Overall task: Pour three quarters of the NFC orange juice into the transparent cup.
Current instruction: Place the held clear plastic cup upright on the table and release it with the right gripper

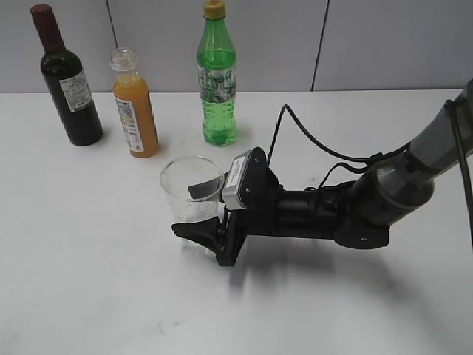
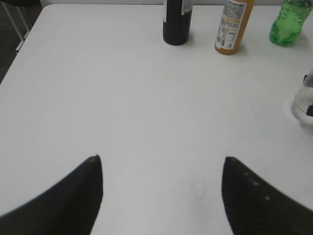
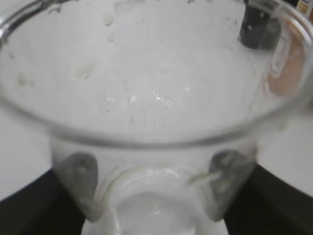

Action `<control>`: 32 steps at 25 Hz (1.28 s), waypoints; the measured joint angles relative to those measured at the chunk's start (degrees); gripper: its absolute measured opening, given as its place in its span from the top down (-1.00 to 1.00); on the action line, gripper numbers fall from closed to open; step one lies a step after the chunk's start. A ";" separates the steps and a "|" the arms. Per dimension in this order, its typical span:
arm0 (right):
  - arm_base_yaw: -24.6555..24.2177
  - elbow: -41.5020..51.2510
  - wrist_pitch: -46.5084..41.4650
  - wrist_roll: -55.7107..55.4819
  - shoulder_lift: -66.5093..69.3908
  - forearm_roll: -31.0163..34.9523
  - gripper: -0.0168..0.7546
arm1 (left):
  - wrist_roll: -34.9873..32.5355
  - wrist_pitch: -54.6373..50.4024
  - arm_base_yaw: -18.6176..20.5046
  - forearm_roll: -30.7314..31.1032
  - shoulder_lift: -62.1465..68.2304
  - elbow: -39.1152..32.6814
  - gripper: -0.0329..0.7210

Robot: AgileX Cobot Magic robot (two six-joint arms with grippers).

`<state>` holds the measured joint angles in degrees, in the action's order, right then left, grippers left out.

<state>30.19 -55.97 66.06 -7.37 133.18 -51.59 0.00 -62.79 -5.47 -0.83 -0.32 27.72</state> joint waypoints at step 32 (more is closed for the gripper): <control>-1.14 -1.24 -26.41 -21.95 -9.73 -29.37 -0.58 | 0.00 0.00 0.00 0.00 0.00 0.00 -0.64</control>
<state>29.04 -57.21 39.66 -29.32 123.45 -80.95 0.00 -62.79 -5.47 -0.83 -0.32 27.72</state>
